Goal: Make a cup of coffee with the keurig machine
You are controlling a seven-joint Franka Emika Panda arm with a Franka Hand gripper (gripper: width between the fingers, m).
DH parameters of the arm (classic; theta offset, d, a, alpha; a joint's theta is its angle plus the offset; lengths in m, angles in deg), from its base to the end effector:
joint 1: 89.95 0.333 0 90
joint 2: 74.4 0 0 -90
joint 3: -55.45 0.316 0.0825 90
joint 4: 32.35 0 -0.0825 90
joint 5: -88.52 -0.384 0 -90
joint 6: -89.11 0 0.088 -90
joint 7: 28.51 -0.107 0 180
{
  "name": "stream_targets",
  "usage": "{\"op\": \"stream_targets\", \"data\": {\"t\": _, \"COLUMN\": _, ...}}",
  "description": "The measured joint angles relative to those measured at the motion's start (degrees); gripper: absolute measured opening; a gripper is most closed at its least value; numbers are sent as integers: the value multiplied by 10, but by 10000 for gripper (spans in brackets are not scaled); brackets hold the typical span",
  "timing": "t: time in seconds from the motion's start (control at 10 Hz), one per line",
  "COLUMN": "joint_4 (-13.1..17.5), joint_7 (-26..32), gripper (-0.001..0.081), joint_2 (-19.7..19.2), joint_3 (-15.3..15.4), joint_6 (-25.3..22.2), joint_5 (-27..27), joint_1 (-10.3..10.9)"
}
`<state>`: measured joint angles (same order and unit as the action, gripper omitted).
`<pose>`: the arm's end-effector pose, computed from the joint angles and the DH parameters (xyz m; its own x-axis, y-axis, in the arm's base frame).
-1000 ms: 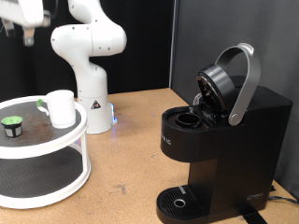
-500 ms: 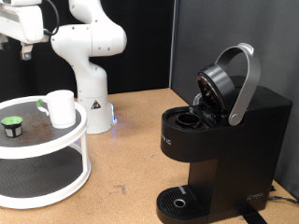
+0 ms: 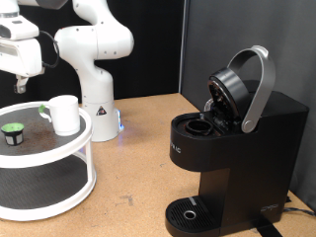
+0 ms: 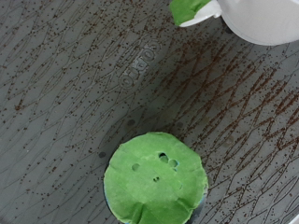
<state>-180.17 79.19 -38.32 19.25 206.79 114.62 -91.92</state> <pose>0.2886 -0.2559 0.4273 0.0551 0.9965 -0.0626 0.9984 -0.0541 0.0187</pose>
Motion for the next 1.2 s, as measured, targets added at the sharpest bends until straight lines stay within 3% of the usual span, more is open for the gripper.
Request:
{"op": "stream_targets", "data": {"t": 0.2, "joint_4": -1, "joint_7": 32, "gripper": 802, "joint_2": 5, "joint_3": -3, "joint_6": -2, "joint_5": -2, "joint_1": 2}}
{"op": "stream_targets", "data": {"t": 0.5, "joint_4": -11, "joint_7": 100, "gripper": 802, "joint_2": 5, "joint_3": -33, "joint_6": 22, "joint_5": -21, "joint_1": 25}}
{"op": "stream_targets", "data": {"t": 0.8, "joint_4": -27, "joint_7": 109, "gripper": 802, "joint_2": -10, "joint_3": -55, "joint_6": 52, "joint_5": -26, "joint_1": 40}}
{"op": "stream_targets", "data": {"t": 1.2, "joint_4": -44, "joint_7": 109, "gripper": 802, "joint_2": -42, "joint_3": -75, "joint_6": 96, "joint_5": -12, "joint_1": 39}}
